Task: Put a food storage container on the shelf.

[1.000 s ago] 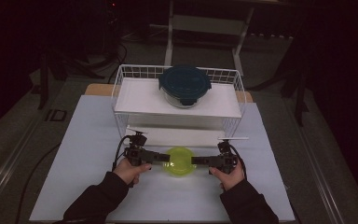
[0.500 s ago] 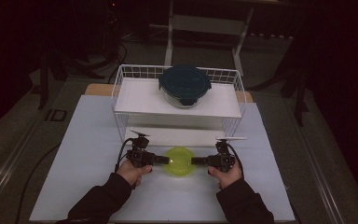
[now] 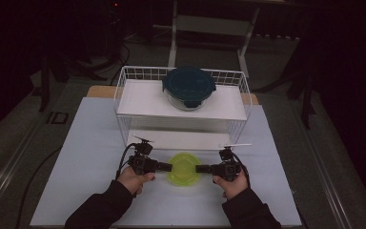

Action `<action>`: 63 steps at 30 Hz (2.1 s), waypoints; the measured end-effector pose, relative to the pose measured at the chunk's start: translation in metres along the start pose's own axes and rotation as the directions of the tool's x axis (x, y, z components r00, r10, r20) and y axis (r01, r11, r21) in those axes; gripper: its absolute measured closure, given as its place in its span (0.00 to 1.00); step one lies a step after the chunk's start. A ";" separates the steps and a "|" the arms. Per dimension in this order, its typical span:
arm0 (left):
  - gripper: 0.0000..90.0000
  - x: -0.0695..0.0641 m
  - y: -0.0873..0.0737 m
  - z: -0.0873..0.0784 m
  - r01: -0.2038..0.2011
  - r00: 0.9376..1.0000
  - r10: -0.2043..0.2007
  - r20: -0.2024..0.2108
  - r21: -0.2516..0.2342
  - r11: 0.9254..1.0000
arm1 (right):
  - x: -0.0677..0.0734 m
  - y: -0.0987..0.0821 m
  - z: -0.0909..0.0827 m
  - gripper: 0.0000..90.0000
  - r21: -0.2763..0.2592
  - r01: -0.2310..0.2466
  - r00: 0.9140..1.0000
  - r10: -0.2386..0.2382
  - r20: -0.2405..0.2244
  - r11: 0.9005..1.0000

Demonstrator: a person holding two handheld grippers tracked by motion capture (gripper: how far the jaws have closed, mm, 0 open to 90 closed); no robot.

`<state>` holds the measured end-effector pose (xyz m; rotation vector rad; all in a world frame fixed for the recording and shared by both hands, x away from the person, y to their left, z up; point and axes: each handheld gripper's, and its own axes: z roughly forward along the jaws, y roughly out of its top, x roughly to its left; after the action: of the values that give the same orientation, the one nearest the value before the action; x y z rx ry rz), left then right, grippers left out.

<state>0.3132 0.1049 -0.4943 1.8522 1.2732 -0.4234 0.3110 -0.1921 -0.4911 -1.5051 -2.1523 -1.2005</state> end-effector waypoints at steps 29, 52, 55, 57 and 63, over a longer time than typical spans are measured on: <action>0.89 -0.053 0.008 -0.053 -0.140 0.990 0.140 -0.009 -0.110 0.984 | 0.052 0.011 -0.045 0.90 -0.118 0.128 0.992 -0.129 -0.002 0.985; 0.90 -0.095 0.037 -0.093 -0.209 0.978 0.210 -0.014 -0.191 0.959 | 0.087 0.042 -0.085 0.90 -0.192 0.178 0.983 -0.182 -0.002 0.965; 0.90 -0.101 0.045 -0.100 -0.217 0.976 0.218 -0.016 -0.204 0.955 | 0.093 0.049 -0.090 0.90 -0.206 0.188 0.982 -0.191 0.003 0.960; 0.90 -0.105 0.049 -0.104 -0.219 0.975 0.220 -0.022 -0.212 0.952 | 0.096 0.054 -0.093 0.90 -0.215 0.190 0.981 -0.194 0.004 0.958; 0.90 -0.117 0.066 -0.118 -0.232 0.972 0.231 -0.033 -0.236 0.943 | 0.108 0.072 -0.104 0.90 -0.250 0.208 0.977 -0.211 0.015 0.946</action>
<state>0.3011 0.1168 -0.3169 1.7695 1.0430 -0.1311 0.3018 -0.1888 -0.3247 -1.3798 -2.2683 -1.6018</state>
